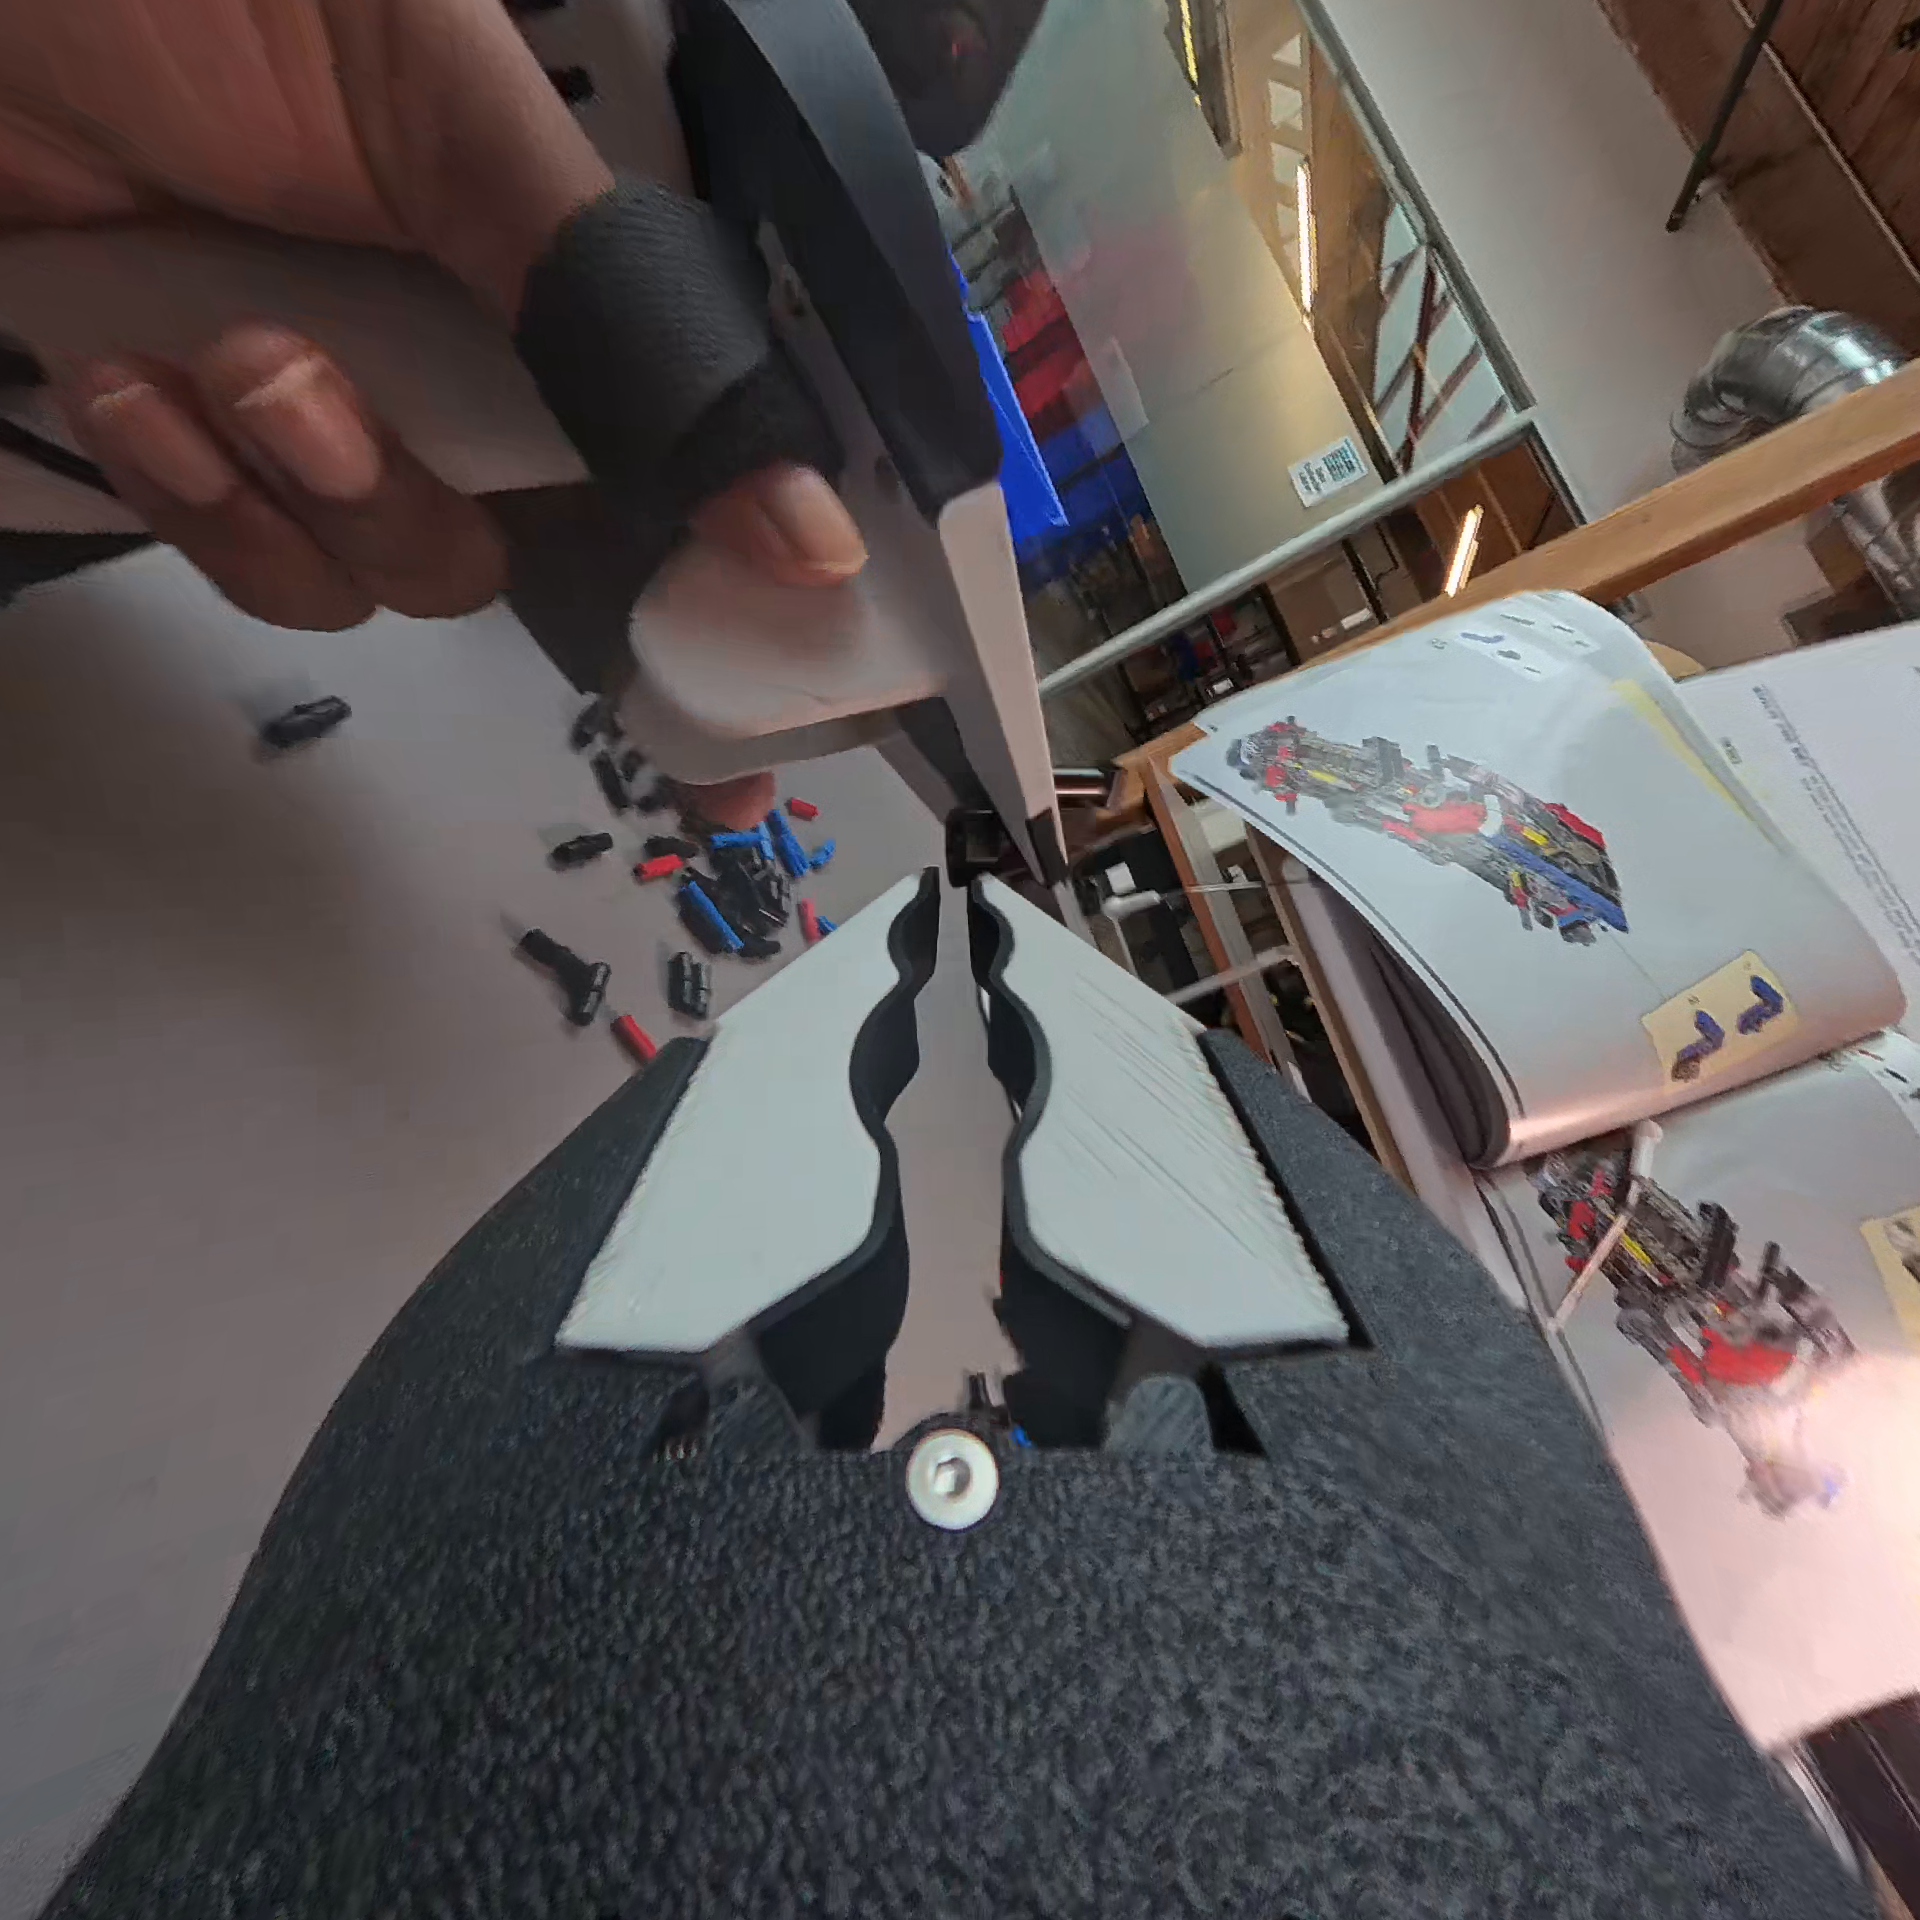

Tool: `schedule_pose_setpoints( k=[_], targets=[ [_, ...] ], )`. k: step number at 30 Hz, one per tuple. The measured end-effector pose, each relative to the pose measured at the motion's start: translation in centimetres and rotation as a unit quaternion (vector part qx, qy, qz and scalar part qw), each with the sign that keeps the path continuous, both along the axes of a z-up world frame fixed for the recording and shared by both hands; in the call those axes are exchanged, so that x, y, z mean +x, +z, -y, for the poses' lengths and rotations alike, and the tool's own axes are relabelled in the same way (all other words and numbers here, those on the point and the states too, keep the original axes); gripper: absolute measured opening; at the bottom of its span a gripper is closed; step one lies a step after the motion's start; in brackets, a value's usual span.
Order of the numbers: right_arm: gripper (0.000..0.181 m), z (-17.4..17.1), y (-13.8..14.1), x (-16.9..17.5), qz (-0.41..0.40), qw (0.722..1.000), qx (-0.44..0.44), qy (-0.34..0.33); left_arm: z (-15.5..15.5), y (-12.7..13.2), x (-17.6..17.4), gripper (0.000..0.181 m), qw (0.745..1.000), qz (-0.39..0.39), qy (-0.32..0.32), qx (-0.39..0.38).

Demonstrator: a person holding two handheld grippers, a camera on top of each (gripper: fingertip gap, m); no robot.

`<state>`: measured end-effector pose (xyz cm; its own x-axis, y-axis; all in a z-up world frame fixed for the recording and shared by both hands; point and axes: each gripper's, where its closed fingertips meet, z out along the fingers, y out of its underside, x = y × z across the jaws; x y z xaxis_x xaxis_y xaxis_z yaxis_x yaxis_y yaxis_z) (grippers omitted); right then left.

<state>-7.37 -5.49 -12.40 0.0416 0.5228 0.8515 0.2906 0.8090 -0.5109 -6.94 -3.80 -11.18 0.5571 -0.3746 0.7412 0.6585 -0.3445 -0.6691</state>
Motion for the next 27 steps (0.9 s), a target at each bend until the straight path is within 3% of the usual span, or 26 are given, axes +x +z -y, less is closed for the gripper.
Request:
schedule_pose_setpoints(
  k=[3,5,7,9,12,16,18,27],
  targets=[
    [0.011,3.8,-1.2,0.7,0.035,0.988,-0.065,0.137,0.5,-0.2,0.4,0.003,0.999,-0.031,-0.039,-0.003],
    [0.016,5.4,-1.4,2.2,0.077,0.954,-0.187,0.222,1.0,-0.5,1.0,0.004,0.994,-0.087,-0.068,-0.006],
    [0.021,4.8,-0.1,3.4,0.092,0.907,-0.328,0.25,1.6,-1.1,1.5,0.003,0.982,-0.167,-0.083,-0.005],
    [0.021,3.1,2.1,4.2,0.067,0.875,-0.4,0.263,2.0,-1.7,2.4,0.004,0.965,-0.241,-0.102,-0.004],
    [0.027,1.2,3.0,5.0,0.062,0.865,-0.425,0.259,2.7,-1.8,4.2,0.004,0.948,-0.287,-0.139,0.015],
    [0.019,2.2,1.8,5.6,0.101,0.847,-0.44,0.281,3.5,-2.6,6.3,0.004,0.928,-0.324,-0.183,0.026],
    [0.008,2.8,1.5,5.8,0.114,0.839,-0.446,0.291,3.9,-2.4,6.8,0.004,0.927,-0.317,-0.196,0.032],
    [0.006,3.4,3.6,7.6,0.131,0.758,-0.525,0.365,5.2,0.2,8.1,0.005,0.937,-0.245,-0.237,0.075]
  ],
)
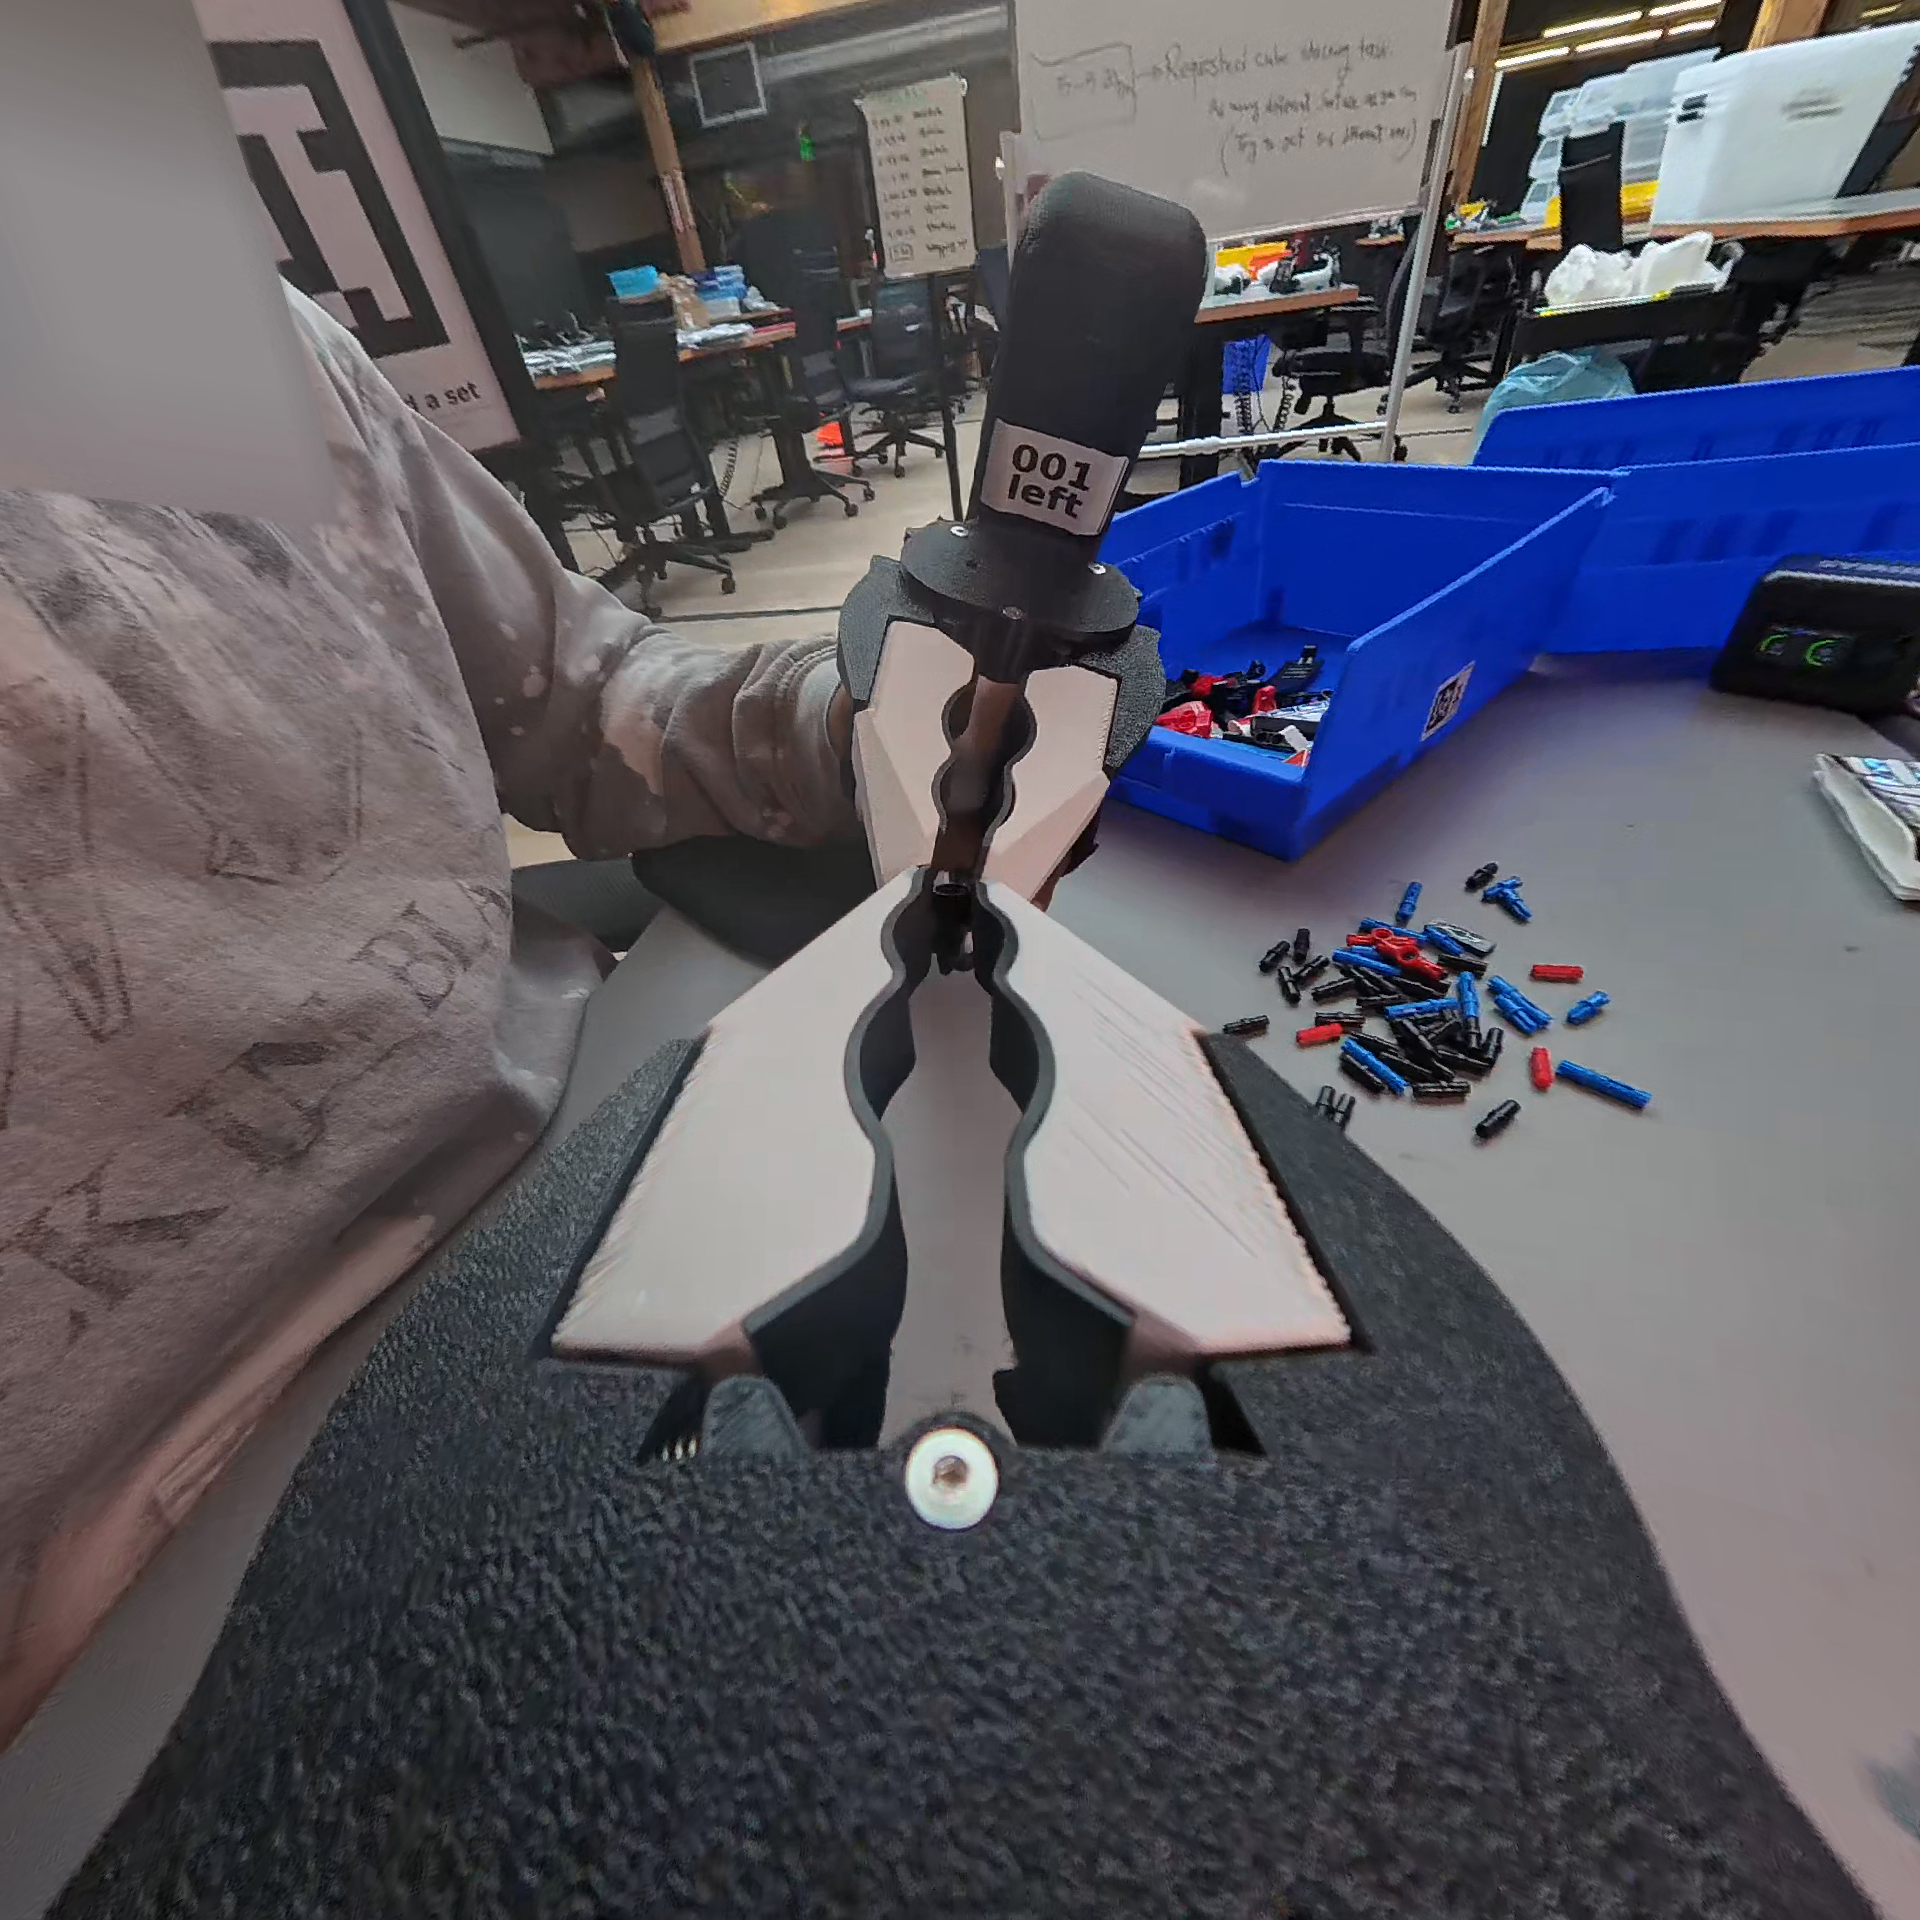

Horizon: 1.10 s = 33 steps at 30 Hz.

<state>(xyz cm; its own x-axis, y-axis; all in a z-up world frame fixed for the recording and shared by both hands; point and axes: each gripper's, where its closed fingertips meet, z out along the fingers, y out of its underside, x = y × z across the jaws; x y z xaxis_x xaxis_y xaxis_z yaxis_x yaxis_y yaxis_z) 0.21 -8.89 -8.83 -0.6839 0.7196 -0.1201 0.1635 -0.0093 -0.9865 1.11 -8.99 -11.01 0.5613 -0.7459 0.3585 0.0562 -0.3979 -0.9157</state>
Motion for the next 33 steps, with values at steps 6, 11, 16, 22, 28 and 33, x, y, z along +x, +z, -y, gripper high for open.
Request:
schedule_pose_setpoints(
  k=[6,11,16,22,28,33],
  targets=[
    [0.006,-0.3,0.5,0.4,-0.001,1.0,-0.004,0.009,-0.1,1.0,0.0,0.005,1.0,0.019,0.007,0.011],
    [0.006,-0.4,0.4,0.5,0.005,1.0,0.005,0.009,-0.1,1.2,-0.1,0.005,1.0,0.02,0.013,0.014],
    [0.006,-2.2,1.6,1.3,-0.009,1.0,-0.001,-0.009,-0.1,1.8,-1.1,0.005,0.999,0.022,0.031,0.029],
    [0.006,-9.8,1.6,1.0,-0.017,0.981,0.043,-0.186,-0.9,2.1,-3.8,0.005,0.996,0.038,0.076,0.027],
    [0.007,-20.0,-8.9,-1.5,0.185,0.838,0.258,-0.445,-2.0,-0.1,-3.5,0.004,0.996,0.026,0.087,-0.016],
    [0.027,-21.5,-11.9,-1.6,0.232,0.803,0.301,-0.459,-2.1,-1.2,-3.2,0.005,0.996,0.012,0.087,-0.029]
  ],
)
